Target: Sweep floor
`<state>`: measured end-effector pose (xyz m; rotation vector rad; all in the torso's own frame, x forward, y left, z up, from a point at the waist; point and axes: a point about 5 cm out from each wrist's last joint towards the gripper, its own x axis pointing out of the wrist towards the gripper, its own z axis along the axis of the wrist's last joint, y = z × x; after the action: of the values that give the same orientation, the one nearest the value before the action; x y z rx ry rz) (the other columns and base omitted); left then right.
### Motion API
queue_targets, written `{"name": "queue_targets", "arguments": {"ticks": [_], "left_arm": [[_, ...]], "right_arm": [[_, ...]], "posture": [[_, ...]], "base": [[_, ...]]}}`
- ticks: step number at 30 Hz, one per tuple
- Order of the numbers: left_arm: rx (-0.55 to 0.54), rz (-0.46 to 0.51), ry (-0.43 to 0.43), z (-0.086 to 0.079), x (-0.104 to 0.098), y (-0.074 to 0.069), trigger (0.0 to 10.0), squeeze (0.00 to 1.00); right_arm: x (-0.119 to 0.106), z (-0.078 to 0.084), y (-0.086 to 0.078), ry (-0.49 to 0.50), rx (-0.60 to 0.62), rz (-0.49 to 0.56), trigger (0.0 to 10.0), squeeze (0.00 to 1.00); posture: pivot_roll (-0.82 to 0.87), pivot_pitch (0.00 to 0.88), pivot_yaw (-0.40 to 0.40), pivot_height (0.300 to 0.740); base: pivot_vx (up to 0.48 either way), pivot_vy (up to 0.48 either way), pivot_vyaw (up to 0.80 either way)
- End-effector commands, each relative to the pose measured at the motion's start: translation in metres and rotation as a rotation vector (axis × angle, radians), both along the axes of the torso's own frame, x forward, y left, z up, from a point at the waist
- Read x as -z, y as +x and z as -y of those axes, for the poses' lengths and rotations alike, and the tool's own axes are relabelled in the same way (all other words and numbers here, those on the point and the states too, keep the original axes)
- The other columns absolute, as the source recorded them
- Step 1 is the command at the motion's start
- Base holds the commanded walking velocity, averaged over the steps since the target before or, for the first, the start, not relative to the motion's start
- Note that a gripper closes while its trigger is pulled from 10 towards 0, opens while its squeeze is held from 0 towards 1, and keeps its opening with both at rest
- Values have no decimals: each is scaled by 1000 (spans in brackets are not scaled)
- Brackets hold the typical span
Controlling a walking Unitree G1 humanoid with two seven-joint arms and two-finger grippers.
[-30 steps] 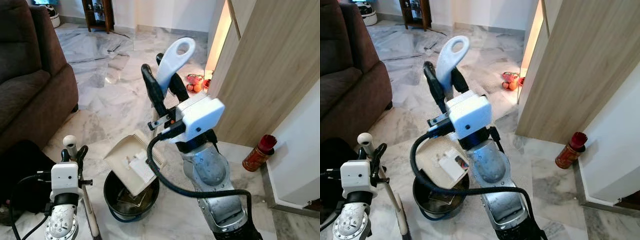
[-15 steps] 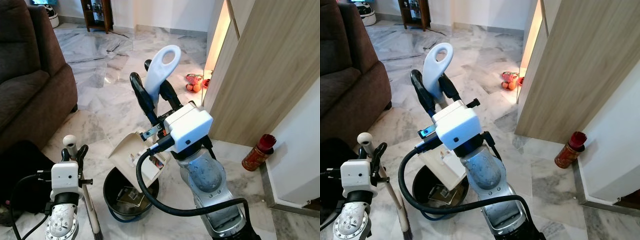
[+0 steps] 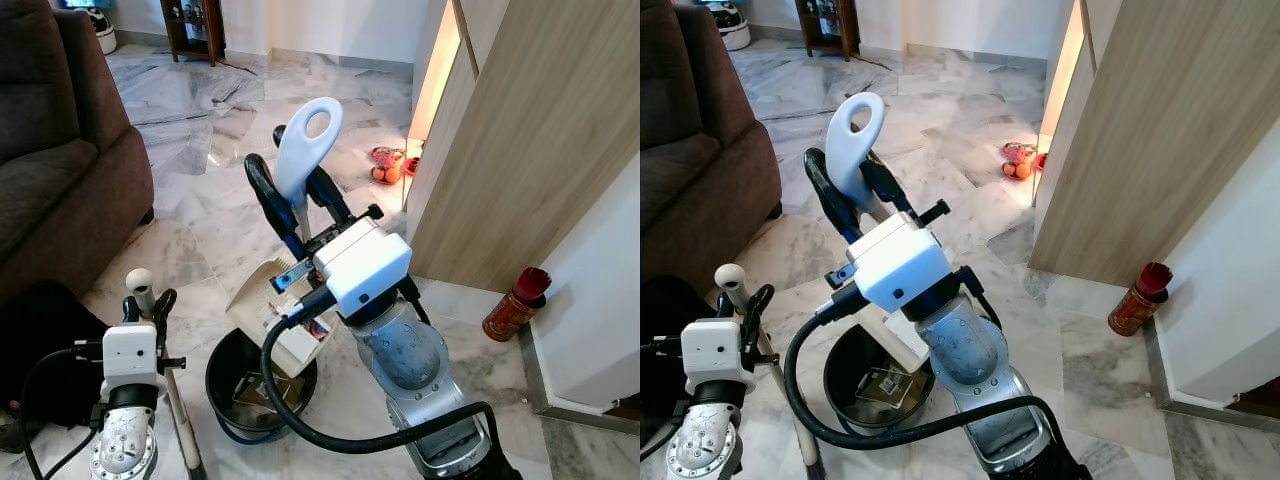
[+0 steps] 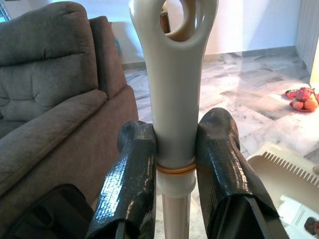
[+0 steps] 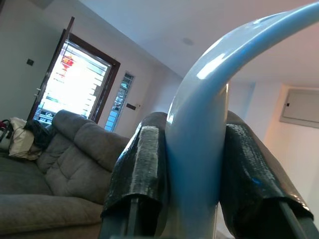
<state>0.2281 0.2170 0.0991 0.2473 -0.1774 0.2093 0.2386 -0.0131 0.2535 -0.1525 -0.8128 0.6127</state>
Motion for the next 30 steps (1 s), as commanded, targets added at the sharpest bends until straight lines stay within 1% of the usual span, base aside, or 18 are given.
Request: {"name": "queue_targets", "arguments": {"ticks": [1,5,14,20,24,30], "left_arm": [[2,41,8,0,-7,2,10000,0],[6,41,7,1,-6,3,10000,0],[11,39,7,1,-6,3,10000,0],[14,40,8,2,-6,3,10000,0],[16,41,6,2,-6,3,10000,0],[16,41,3,3,-6,3,10000,0]], "right_arm": [[-17,0,-13,22,-27,117,10000,0],[-11,-4,-12,16,-59,59,10000,0],[-10,-2,-11,9,-47,61,10000,0],[-13,-2,-12,-1,-27,104,10000,0],[-10,-2,-10,2,-35,70,10000,0],[-11,0,-10,-2,-18,85,10000,0]], "posture": [[175,87,-40,740],[175,84,-40,740],[175,79,-38,740],[173,74,-36,740],[174,76,-39,740],[173,80,-40,740]], "base": [[0,0,0],[0,0,0],[0,0,0],[0,0,0],[0,0,0],[0,0,0]]}}
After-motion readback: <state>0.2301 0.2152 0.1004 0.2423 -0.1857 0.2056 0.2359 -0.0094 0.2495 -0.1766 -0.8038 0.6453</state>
